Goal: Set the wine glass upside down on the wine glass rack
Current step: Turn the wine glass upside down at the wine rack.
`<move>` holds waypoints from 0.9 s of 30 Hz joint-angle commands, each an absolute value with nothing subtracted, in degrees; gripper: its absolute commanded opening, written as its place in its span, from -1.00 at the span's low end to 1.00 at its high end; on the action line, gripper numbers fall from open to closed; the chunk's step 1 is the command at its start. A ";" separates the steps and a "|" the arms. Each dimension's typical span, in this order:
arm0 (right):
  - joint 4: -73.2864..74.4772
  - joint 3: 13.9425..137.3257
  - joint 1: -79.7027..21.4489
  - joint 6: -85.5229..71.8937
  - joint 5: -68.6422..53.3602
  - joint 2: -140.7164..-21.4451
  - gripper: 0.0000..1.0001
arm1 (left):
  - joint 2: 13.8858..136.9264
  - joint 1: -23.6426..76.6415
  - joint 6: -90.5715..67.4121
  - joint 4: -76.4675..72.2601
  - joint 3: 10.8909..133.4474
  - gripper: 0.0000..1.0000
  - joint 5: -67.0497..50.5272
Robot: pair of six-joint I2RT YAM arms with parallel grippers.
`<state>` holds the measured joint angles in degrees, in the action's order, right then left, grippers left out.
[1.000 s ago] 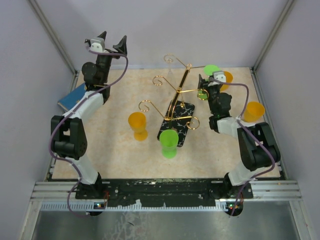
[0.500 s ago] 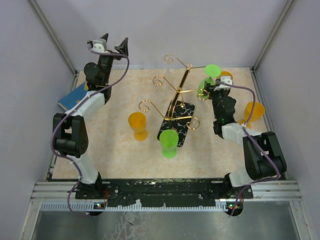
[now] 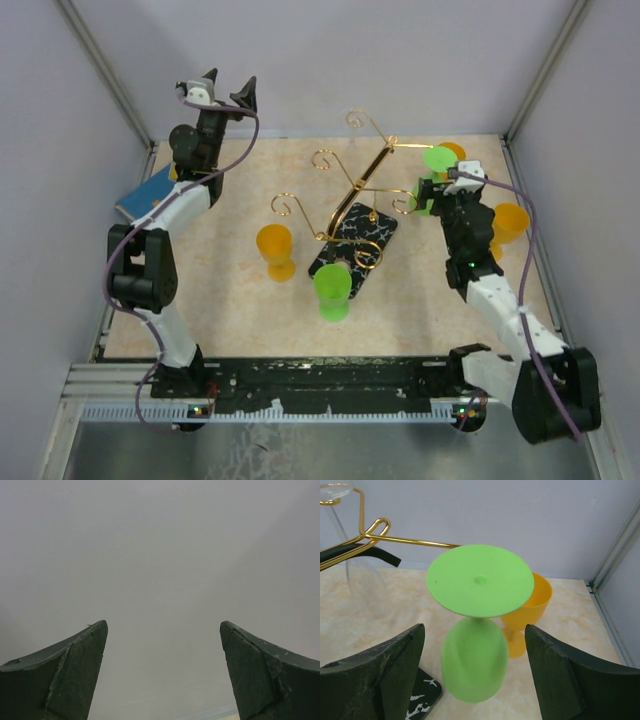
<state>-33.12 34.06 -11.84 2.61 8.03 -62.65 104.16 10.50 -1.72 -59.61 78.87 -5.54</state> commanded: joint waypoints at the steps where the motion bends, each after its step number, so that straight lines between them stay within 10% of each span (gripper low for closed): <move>1: -18.48 36.57 -12.12 3.67 8.53 -53.84 0.64 | 105.52 10.20 -1.68 -60.17 81.56 0.98 -5.52; 17: -3.28 51.30 -12.12 -2.80 18.28 -50.68 0.71 | 107.31 10.36 -0.10 -59.28 83.44 0.98 -6.51; 27: 7.38 84.99 -11.09 -2.30 27.09 -74.40 0.73 | 105.38 10.46 5.40 -50.28 82.73 0.98 -3.50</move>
